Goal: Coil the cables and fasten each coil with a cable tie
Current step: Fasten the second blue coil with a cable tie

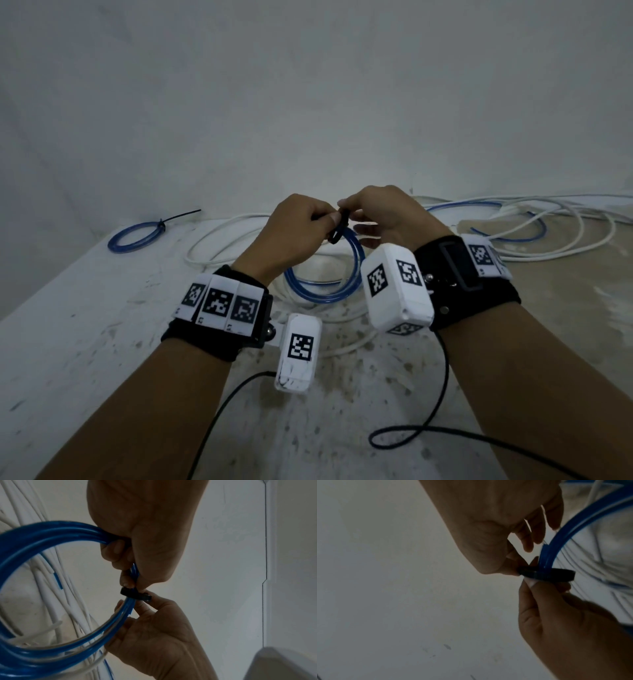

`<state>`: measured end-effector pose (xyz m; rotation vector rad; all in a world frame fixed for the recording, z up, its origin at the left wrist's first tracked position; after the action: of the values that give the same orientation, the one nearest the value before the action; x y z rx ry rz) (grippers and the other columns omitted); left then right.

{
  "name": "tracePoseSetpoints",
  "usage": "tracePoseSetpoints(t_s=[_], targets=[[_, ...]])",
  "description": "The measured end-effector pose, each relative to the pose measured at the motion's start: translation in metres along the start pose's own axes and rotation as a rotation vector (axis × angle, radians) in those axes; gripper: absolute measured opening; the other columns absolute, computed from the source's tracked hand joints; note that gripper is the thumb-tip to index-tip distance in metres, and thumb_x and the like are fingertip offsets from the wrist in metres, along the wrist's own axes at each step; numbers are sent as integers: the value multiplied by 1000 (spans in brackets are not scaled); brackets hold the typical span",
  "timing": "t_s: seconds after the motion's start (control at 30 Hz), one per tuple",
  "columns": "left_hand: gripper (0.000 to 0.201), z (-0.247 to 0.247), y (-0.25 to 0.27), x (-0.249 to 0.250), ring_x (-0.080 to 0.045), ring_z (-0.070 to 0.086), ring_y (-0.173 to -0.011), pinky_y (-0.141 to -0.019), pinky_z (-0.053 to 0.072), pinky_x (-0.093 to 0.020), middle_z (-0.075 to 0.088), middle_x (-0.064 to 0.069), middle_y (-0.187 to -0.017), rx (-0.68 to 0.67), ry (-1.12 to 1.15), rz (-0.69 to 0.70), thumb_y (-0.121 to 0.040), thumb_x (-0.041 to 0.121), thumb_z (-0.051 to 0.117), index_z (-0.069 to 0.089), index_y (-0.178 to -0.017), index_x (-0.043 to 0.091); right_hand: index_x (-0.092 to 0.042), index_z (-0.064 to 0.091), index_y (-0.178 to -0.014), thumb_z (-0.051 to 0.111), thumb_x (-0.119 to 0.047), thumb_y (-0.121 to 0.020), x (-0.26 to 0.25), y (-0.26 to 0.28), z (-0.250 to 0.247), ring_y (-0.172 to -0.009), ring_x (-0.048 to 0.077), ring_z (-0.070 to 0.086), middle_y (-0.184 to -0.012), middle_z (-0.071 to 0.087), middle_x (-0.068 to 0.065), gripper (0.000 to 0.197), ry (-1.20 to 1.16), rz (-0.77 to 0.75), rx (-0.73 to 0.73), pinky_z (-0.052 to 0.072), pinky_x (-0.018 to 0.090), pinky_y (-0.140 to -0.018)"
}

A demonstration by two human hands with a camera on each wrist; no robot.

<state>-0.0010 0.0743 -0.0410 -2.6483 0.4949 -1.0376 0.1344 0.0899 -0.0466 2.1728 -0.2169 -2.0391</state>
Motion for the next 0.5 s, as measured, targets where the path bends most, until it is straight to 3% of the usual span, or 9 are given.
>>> tracePoseSetpoints(t_s=[0.03,0.1,0.17,0.27,0.33,0.43,0.5], targets=[[27,-4,2,2,-6,46,-50,-56,35,-26,65,-9,-68,-1,19,-3,-98,21,55,76,-84,12,-6,64,-87,63,-12,-91,-4,2,2,-84,19,59,-99,63,9,7,-15,-8,-19,47,27,-62],[27,-11,7,10,-3,49,-52,-58,38,-24,64,-1,-65,-7,60,4,-97,20,55,76,-82,12,-7,59,-82,57,-11,-96,-17,6,3,-77,18,59,-96,62,9,15,-53,-40,-4,47,26,-55],[26,-19,14,21,-13,57,-62,-63,42,-30,69,-5,-70,-22,105,16,-97,21,55,76,-83,14,-7,55,-81,53,-10,-98,-34,12,-1,-72,17,57,-96,60,11,18,-101,-97,59,47,27,-54],[31,-31,24,38,-4,44,-49,-56,35,-23,59,1,-60,-19,147,17,-98,20,55,73,-72,19,-5,52,-81,53,-9,-99,-51,21,-4,-69,16,55,-100,59,13,18,-133,-143,108,47,26,-49],[28,-41,27,46,0,42,-48,-56,35,-18,57,2,-62,13,177,-11,-98,20,54,77,-83,11,-5,56,-85,56,-14,-98,-55,30,-1,-68,17,56,-93,62,10,16,-155,-157,115,46,24,-45],[28,-56,33,51,1,40,-42,-47,33,-12,56,0,-66,86,288,-110,-98,18,53,75,-93,2,-8,63,-87,60,-29,-96,-58,48,3,-68,18,60,-79,66,4,23,-155,-166,15,46,23,-51],[29,-64,36,53,-1,38,-39,-45,30,-17,55,-3,-68,121,315,-177,-98,17,53,73,-93,-3,-8,65,-86,62,-27,-95,-61,62,8,-69,19,64,-79,67,5,22,-87,-195,-99,50,25,-53]])
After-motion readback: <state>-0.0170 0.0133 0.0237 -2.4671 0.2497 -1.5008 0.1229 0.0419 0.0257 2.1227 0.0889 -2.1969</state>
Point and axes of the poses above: each hand's wrist, its own y-axis away from the middle knuckle, its own z-axis out of the palm, x = y × z, the point moved 4 cm from there along -y, towards the middle knuckle
